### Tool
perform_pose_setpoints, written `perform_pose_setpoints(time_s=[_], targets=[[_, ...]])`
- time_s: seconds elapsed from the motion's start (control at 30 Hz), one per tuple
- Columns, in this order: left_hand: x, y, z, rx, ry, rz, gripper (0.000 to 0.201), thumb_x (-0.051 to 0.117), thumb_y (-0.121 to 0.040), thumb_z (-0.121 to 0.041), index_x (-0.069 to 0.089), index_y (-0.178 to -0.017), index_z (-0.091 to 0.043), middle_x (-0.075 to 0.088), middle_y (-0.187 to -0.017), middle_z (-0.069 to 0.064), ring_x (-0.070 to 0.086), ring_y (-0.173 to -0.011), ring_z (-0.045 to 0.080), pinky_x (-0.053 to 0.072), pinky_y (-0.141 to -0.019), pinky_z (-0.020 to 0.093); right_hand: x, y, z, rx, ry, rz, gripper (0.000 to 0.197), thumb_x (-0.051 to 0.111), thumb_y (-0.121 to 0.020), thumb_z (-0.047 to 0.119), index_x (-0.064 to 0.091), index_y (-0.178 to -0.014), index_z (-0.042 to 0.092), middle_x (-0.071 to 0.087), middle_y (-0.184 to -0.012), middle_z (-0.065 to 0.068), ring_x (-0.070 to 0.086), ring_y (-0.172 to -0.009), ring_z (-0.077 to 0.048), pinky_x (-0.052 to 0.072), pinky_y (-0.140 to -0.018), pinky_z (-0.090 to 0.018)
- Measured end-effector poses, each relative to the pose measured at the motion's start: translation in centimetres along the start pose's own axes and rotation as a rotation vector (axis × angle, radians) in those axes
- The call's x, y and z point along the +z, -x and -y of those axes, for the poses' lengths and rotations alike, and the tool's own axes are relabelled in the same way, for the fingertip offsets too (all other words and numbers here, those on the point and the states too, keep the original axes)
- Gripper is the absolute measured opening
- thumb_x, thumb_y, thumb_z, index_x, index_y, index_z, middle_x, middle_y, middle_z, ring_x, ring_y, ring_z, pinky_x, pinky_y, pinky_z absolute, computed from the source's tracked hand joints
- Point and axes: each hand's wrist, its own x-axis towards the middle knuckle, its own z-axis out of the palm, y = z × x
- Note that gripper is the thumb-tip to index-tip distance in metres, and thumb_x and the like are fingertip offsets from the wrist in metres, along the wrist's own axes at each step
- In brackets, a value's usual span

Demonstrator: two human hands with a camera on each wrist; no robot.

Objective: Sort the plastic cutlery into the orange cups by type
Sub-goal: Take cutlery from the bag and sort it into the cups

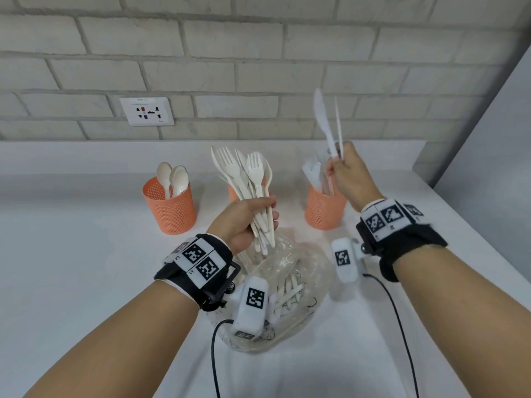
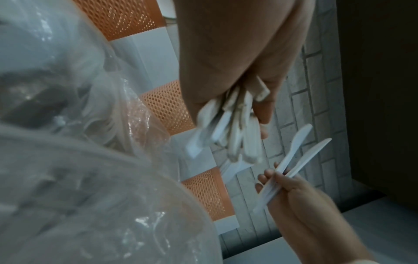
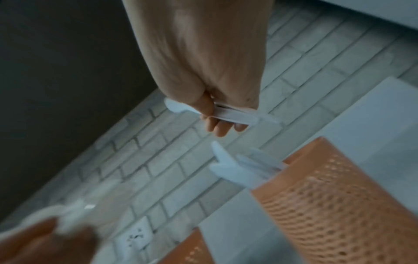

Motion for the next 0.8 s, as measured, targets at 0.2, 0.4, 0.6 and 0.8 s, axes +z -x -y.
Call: perform_pose_setpoints(time_s=[0.2, 0.4, 0.6, 0.8], targets=[[0.3, 0.1, 0.1, -0.012, -0.084, 0.058, 0.012, 0.053, -0.091, -0.004, 0.057, -0.081, -0.007, 0.058, -0.067, 0.003, 0.058, -0.052, 0.012, 0.05, -0.051, 0.024, 0.5, -2.9, -3.5, 0.177, -0.033, -0.007, 0.019, 0.036, -0.09, 0.001, 0.044, -0.104, 0.011, 0.054, -0.098, -0.007, 0.052, -0.091, -0.019, 0.043, -0.072, -0.026], [0.2, 0.2, -0.1, 0.02, -0.148, 0.01, 0.013, 0.054, -0.092, -0.006, 0.057, -0.079, -0.006, 0.056, -0.064, 0.004, 0.056, -0.05, 0.012, 0.05, -0.051, 0.024, 0.8, -3.8, -4.6, 0.241, -0.016, 0.084, 0.031, 0.038, -0.092, 0.01, 0.047, -0.121, 0.012, 0.054, -0.121, -0.009, 0.052, -0.109, -0.023, 0.04, -0.087, -0.029], [0.7, 0.1, -0.2, 0.088, -0.244, -0.075, 0.007, 0.054, -0.09, -0.002, 0.054, -0.084, -0.003, 0.055, -0.067, 0.007, 0.057, -0.048, 0.013, 0.05, -0.051, 0.025, 1.1, -2.5, -2.3, -0.171, -0.055, -0.256, 0.04, 0.045, -0.085, 0.011, 0.048, -0.125, 0.006, 0.047, -0.113, -0.007, 0.046, -0.102, -0.013, 0.039, -0.093, -0.021], [1.3, -0.1, -0.1, 0.195, -0.396, -0.162, 0.016, 0.056, -0.089, -0.002, 0.051, -0.104, -0.004, 0.057, -0.075, 0.009, 0.057, -0.05, 0.013, 0.048, -0.049, 0.023, 3.2, 2.7, 4.0, -0.188, 0.086, 0.136, 0.066, 0.064, -0.081, 0.048, 0.043, -0.132, 0.012, 0.056, -0.105, -0.007, 0.053, -0.088, -0.013, 0.039, -0.071, -0.019]])
